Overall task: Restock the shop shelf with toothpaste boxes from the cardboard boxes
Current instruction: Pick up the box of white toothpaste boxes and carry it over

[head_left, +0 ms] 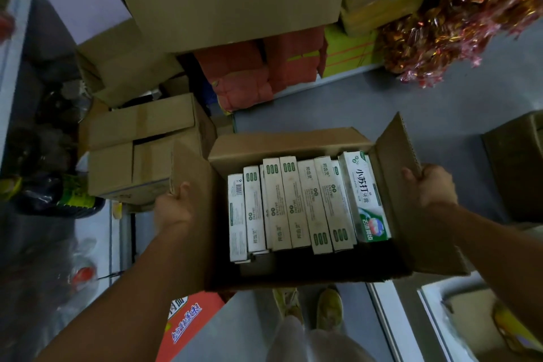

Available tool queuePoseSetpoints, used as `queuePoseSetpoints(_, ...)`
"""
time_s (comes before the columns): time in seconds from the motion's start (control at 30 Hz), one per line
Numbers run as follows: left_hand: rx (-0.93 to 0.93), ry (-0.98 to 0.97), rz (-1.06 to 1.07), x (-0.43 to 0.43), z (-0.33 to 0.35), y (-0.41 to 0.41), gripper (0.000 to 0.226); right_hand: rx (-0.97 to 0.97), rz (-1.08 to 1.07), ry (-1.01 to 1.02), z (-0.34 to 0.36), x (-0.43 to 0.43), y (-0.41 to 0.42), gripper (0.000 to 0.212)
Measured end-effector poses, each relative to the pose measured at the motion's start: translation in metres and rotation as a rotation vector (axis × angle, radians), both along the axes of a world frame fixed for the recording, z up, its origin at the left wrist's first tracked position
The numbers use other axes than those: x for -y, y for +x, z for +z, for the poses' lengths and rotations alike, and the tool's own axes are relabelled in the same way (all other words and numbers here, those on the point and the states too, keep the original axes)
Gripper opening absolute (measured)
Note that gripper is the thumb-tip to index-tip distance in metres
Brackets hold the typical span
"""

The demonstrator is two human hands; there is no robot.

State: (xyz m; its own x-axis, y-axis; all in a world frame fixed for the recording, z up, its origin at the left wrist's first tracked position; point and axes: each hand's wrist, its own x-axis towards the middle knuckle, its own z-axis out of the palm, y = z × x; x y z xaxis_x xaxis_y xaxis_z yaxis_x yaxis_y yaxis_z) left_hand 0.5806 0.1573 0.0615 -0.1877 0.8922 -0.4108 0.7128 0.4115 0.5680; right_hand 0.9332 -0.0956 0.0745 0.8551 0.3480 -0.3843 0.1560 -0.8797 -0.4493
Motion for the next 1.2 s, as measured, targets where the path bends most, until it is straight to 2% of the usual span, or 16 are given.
queuePoseSetpoints(0.1, -0.009, 0.027, -0.054, 0.008, 0.016, -0.005, 0.05, -0.013, -0.022, 0.03, 0.01, 0.017, -0.01, 0.032)
queuePoseSetpoints(0.33, -0.077, 0.062, -0.144, 0.033, 0.044, -0.023, 0.049, -0.022, -0.057, 0.044, 0.038, 0.047, -0.041, 0.034)
queuePoseSetpoints(0.47, -0.136, 0.032, -0.282, 0.042, 0.062, -0.036, 0.045, 0.001, -0.096, 0.018, 0.06, 0.061, -0.072, 0.02)
queuePoseSetpoints(0.7, -0.155, 0.066, -0.446, 0.051, 0.085, -0.059, 0.035, 0.05, -0.261, 0.015, 0.084, 0.104, -0.159, 0.018)
queuePoseSetpoints(0.77, -0.12, 0.09, -0.502, 0.051, 0.093, -0.066, 0.038, 0.047, -0.335, 0.02, 0.09, 0.123, -0.19, 0.025)
queuePoseSetpoints(0.87, -0.129, 0.172, -0.599, 0.053, 0.106, -0.073, 0.045, 0.128, -0.499, -0.016, 0.082, 0.164, -0.233, 0.047)
queuePoseSetpoints(1.03, -0.139, 0.184, -0.868, 0.066, 0.116, -0.075, 0.039, 0.105, -0.577, 0.085, 0.098, 0.216, -0.306, 0.022)
queuePoseSetpoints(1.2, -0.198, 0.202, -1.012, 0.103, 0.116, -0.072, 0.042, 0.08, -0.725, 0.092, 0.089, 0.283, -0.366, 0.025)
